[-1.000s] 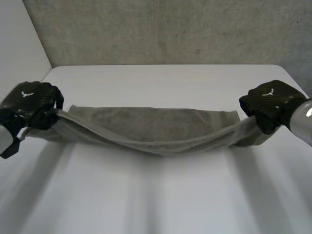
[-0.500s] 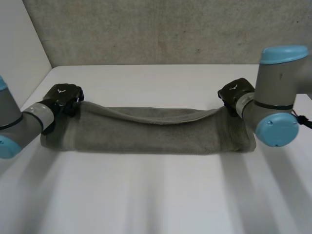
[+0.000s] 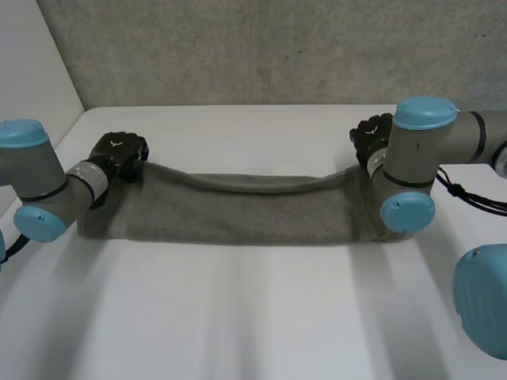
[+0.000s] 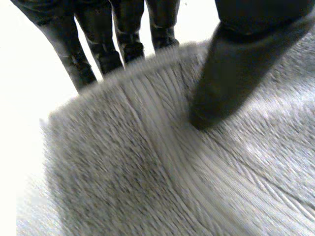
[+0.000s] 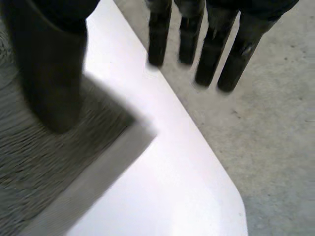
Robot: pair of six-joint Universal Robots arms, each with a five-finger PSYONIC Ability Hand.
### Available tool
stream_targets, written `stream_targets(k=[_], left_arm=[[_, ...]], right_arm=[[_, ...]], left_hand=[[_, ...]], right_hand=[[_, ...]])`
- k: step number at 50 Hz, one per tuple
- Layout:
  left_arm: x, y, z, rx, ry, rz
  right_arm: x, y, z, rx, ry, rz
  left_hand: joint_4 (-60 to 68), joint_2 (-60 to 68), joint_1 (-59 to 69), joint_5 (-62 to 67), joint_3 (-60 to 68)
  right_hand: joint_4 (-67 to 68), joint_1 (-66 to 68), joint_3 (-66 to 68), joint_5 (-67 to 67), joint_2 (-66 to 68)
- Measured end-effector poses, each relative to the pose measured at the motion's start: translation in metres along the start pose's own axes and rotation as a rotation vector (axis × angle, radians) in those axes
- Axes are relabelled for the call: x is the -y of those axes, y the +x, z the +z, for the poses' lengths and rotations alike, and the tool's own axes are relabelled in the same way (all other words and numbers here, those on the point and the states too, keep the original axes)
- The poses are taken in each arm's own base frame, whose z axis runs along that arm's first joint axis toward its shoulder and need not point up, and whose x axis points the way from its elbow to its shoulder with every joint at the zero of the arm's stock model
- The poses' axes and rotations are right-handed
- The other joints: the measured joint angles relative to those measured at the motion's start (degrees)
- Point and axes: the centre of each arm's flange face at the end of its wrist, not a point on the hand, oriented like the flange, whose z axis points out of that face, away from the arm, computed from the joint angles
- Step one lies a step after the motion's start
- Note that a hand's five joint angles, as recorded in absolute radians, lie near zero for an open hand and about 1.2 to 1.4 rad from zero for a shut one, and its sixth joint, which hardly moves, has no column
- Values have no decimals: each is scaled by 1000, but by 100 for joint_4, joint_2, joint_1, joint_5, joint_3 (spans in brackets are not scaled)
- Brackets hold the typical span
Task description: Fold the towel.
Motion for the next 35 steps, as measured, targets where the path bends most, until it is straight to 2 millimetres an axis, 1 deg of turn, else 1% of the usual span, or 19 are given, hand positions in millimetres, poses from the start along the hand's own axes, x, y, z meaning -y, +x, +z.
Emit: stream_targets(k=[1,2,4,5,7,11,14,16,17,20,22,25,26,27,28,30,33,35], left_arm=[[0,0,0,4,0,0],[1,-1,0,14,-1,0],[1,-3,0,31,-2,-3],[3,-5,0,45,-3,-8],[5,-7,0,64,-2,-17],[18,-13,-4,108,14,-49],[34,-17,-10,130,39,-76],[44,-18,-15,138,53,-91],[48,-19,-17,140,60,-95],[64,-19,-33,142,73,-115],[70,-17,-43,141,70,-121],[74,-12,-60,136,55,-128],[73,-10,-64,134,48,-130],[71,-8,-70,132,34,-134],[70,-6,-73,130,25,-136],[63,0,-85,126,-7,-143],[57,5,-96,123,-37,-152],[51,8,-103,123,-62,-160]], right_arm=[[0,0,1,-7,0,0],[1,2,3,-19,1,1],[1,3,5,-38,-1,1],[1,4,6,-48,-3,1],[3,7,7,-64,-4,3],[15,17,2,-88,5,11],[32,29,-7,-98,24,27],[44,39,-17,-95,34,43],[47,42,-19,-91,35,48],[60,52,-40,-34,23,73],[62,54,-51,9,6,82],[59,52,-74,115,-56,94],[56,51,-79,137,-72,95],[51,48,-88,175,-102,95],[49,47,-92,191,-116,95],[37,39,-108,252,-163,93],[24,31,-119,286,-186,91],[11,25,-125,297,-195,91]], left_hand=[[-202,-209,-211,-214,-204],[-1274,-1268,-1341,-1361,-1198],[-2003,-1923,-2077,-2116,-1945],[-2558,-2467,-2649,-2759,-2477],[-2886,-2812,-2919,-3124,-2835],[-2930,-2847,-2927,-3168,-2895],[-2940,-2854,-2933,-3168,-2895],[-2958,-2874,-2942,-3184,-2895],[-2969,-2875,-2943,-3186,-2896],[-2972,-2892,-2943,-3191,-2896],[-2972,-2895,-2943,-3191,-2896],[-2972,-2897,-2943,-3190,-2896],[-2972,-2897,-2943,-3191,-2896],[-2972,-2897,-2943,-3190,-2896],[-2972,-2897,-2943,-3191,-2896],[-2972,-2897,-2943,-3190,-2896],[-2973,-2900,-2944,-3194,-2896],[-2973,-2900,-2944,-3191,-2896]], right_hand=[[-431,-383,-427,-434,-407],[-824,-699,-805,-837,-721],[-943,-932,-1014,-907,-876],[-946,-951,-1024,-908,-876],[-947,-964,-1025,-907,-876],[-947,-976,-1025,-907,-876],[-947,-977,-1026,-907,-876],[-949,-978,-1026,-908,-876],[-949,-979,-1026,-908,-876],[-949,-986,-1033,-908,-876],[-949,-1004,-1034,-908,-876],[-949,-998,-1050,-906,-875],[-949,-982,-1046,-894,-872],[-949,-969,-1043,-894,-872],[-949,-969,-1041,-893,-872],[-949,-968,-1038,-893,-870],[-946,-956,-1038,-893,-865],[-938,-911,-1036,-891,-862]])
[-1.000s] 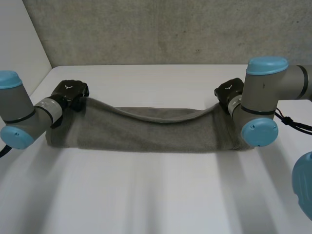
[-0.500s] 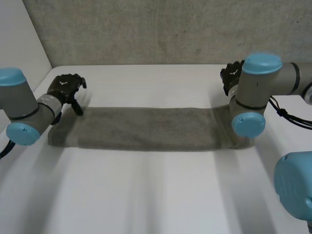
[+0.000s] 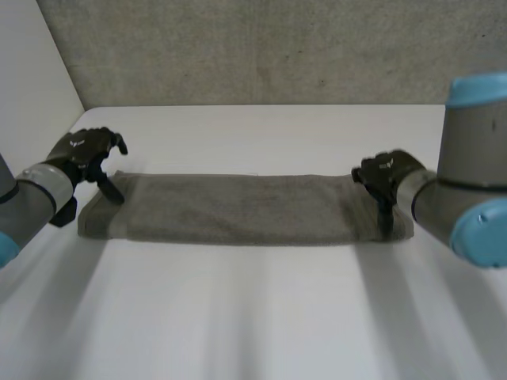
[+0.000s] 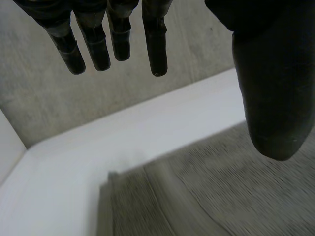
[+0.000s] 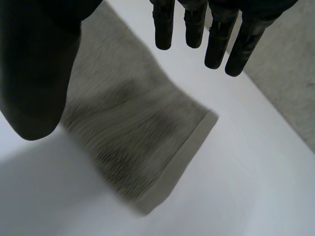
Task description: Fold the towel.
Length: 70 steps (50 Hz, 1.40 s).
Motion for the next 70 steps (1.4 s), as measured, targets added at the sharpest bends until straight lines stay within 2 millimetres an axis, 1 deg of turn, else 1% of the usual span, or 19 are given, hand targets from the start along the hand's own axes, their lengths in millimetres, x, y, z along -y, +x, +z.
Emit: stream_targets(k=[3,8,14,24,28,30,41,45,52,55,57,58,61,62,63,65,67,68,70], left_arm=[[-8,1,-10,4,-32,-11],[-18,2,-21,9,-64,-27],[-26,7,-26,3,-73,-34],[-32,13,-27,-7,-49,-24],[-33,14,-27,-10,-48,-23],[-33,15,-27,-11,-49,-23],[-37,14,-28,-10,-63,-29],[-38,13,-28,-6,-59,-29],[-41,10,-27,4,-44,-27],[-42,10,-27,6,-39,-26],[-42,10,-27,7,-35,-25],[-42,10,-28,7,-35,-25],[-42,10,-28,8,-29,-24],[-41,10,-28,8,-28,-23],[-41,10,-29,8,-26,-23],[-40,10,-29,8,-24,-22],[-39,10,-29,8,-23,-21],[-39,11,-30,7,-22,-21],[-40,12,-30,5,-22,-21]], right_arm=[[-21,-4,3,-10,-3,7],[-47,-5,14,-46,1,24],[-69,-1,31,-90,-1,43],[-78,5,51,-145,44,62],[-79,5,55,-155,61,64],[-79,4,57,-157,65,64],[-89,2,65,-148,46,65],[-93,8,66,-154,36,73],[-97,30,64,-180,33,88],[-101,51,62,-215,28,97],[-105,73,59,-253,19,97],[-106,79,59,-263,16,94],[-107,117,53,-331,0,44],[-106,124,51,-342,-2,29],[-103,136,49,-362,-5,-3],[-95,147,46,-382,-3,-41],[-80,154,42,-398,13,-84],[-73,154,41,-400,23,-94],[-40,142,38,-387,81,-123]], left_hand=[[-7,-5,-10,-1,0],[-29,-24,-26,-15,-27],[-54,-31,-27,-20,-80],[-54,-55,-28,-20,-80],[-91,-60,-56,-25,-80],[-101,-60,-56,-26,-80],[-102,-62,-56,-25,-80],[-103,-65,-56,-26,-80],[-103,-75,-57,-25,-80],[-103,-75,-57,-26,-80],[-103,-75,-57,-26,-80],[-103,-75,-57,-26,-80],[-103,-76,-57,-26,-80],[-103,-76,-57,-26,-80],[-103,-76,-57,-26,-80],[-103,-76,-57,-26,-80],[-103,-76,-57,-26,-80],[-103,-76,-57,-26,-80],[-103,-76,-57,-26,-80]], right_hand=[[0,47,0,0,0],[112,246,187,323,140],[824,849,889,1055,808],[2586,2662,2677,2741,2624],[4248,4389,4345,4378,4347],[4744,4843,4812,4845,4802],[5048,5150,5074,5183,5047],[6045,6009,6058,6169,5997],[6185,6033,6181,6251,6022],[6186,6055,6181,6251,6022],[6187,6059,6181,6251,6022],[6187,6061,6182,6251,6022],[6187,6081,6229,6251,6022],[6187,6081,6233,6251,6022],[6188,6082,6233,6252,6022],[6188,6083,6233,6251,6022],[6189,6085,6233,6252,6023],[6190,6086,6233,6251,6026],[6190,6089,6245,6252,6027]])
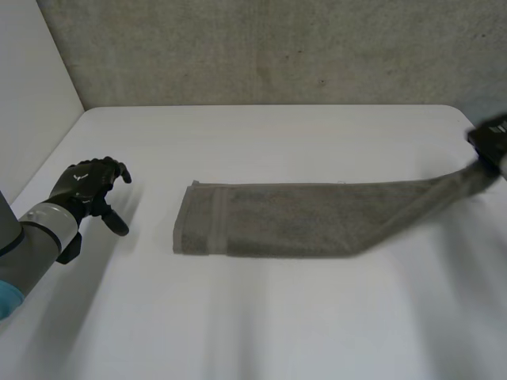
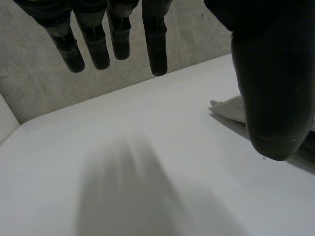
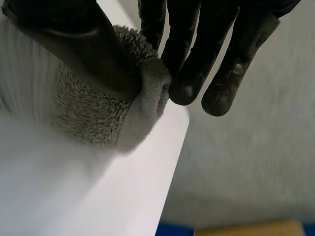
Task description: Fold the towel.
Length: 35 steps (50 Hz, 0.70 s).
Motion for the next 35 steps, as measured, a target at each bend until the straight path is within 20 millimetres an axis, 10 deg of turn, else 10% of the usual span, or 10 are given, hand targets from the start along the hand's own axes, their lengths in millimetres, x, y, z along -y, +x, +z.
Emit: stream_targets(k=[6,11,14,18,23,35], left_arm=[[-1,2,-1,-6,-3,1],[-4,4,-2,-11,-9,0],[-5,5,-3,-13,-9,0],[-6,5,-3,-13,-5,1],[-6,6,-3,-13,-4,2],[-8,15,-5,-45,-5,15]], right_arm=[[97,-61,-33,103,201,2],[171,-161,-92,277,395,-14],[185,-208,-119,366,446,-37],[181,-258,-138,470,443,-80],[164,-267,-128,504,367,-82],[96,-198,-73,454,62,129]], left_hand=[[-5,-3,-22,-6,-41],[-5,-4,-22,-7,-53],[-5,-4,-22,-7,-53],[-5,-4,-22,-7,-52],[-5,-4,-22,-7,-53],[-5,-5,-22,-7,-53]], right_hand=[[6,20,24,-5,83],[14,22,24,-5,83],[-100,-64,-80,-77,-1],[-3729,-3674,-3692,-3839,-3686],[-5670,-5437,-5578,-5798,-5417],[-5681,-5439,-5576,-5784,-5416]])
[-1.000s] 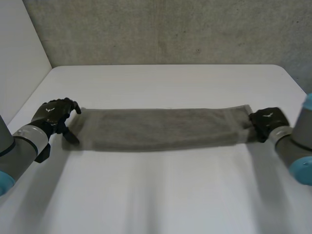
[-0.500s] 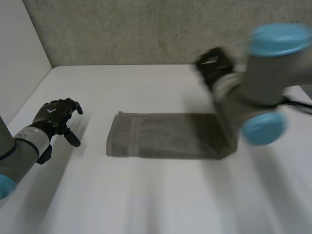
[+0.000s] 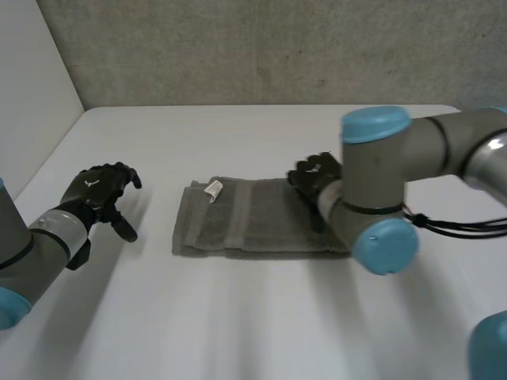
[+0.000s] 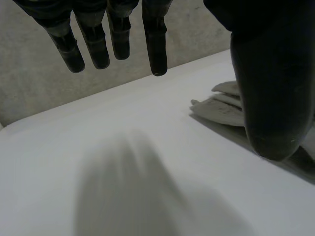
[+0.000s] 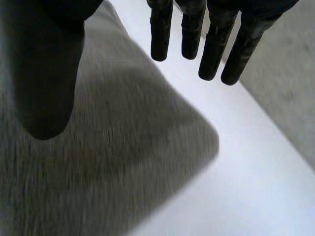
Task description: Fold the towel.
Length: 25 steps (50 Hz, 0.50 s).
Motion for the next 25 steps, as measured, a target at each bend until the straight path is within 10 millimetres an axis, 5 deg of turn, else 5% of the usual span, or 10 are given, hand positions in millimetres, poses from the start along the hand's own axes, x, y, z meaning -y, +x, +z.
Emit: stream_targets(k=[13,25], left_arm=[[-7,47,0,-144,37,58],[-20,72,-3,-213,24,148]], right_arm=[[-60,17,-31,-22,-15,92],[-78,17,-32,-61,21,186]], left_hand=[[0,0,0,0,0],[0,0,0,0,0]], right_hand=[[523,387,390,764,404],[1628,1587,1544,1815,1559]])
